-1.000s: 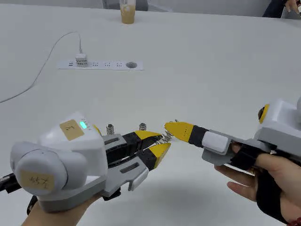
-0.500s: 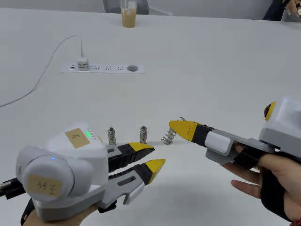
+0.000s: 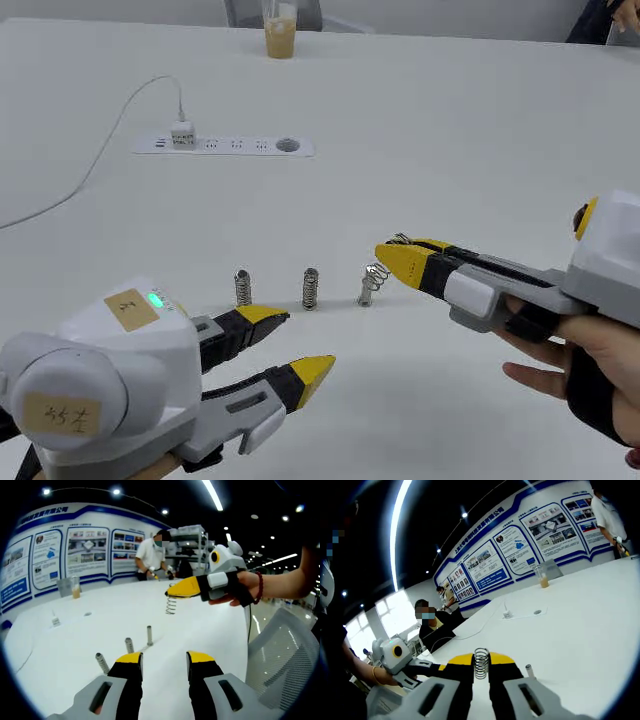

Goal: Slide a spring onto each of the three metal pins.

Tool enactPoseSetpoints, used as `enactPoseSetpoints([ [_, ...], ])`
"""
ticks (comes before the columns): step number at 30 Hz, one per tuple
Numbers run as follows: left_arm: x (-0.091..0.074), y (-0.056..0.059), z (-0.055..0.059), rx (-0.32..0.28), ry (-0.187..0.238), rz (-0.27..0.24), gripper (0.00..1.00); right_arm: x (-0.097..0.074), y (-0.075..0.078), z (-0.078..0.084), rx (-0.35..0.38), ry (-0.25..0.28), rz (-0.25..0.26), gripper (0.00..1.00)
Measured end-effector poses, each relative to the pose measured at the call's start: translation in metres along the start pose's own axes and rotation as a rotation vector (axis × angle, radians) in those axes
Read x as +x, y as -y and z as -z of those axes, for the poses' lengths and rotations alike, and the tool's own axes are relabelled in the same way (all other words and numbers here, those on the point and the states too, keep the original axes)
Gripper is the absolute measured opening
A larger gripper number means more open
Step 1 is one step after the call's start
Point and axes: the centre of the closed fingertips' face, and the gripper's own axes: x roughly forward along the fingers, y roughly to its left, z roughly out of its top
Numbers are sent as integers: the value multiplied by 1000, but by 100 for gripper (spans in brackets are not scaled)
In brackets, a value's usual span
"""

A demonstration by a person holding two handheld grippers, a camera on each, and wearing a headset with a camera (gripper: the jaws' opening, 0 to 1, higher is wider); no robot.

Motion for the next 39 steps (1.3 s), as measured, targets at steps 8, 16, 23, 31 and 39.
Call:
enactPoseSetpoints([
  [8, -5, -6, 4, -4, -14, -26, 47, 5, 13, -8, -44, 6, 29, 11],
  [16, -8, -12, 9, -20, -21, -45, 60, 11, 26, -8, -98, -15, 59, 12],
  [23, -12, -19, 13, -30, -26, -71, 67, 18, 38, -2, -157, -48, 89, 12],
  [31, -18, -30, 16, -69, -24, -119, 74, 28, 50, 3, -203, -64, 119, 12],
  [39, -20, -36, 17, -86, -20, -147, 80, 35, 63, 11, -237, -88, 145, 12],
])
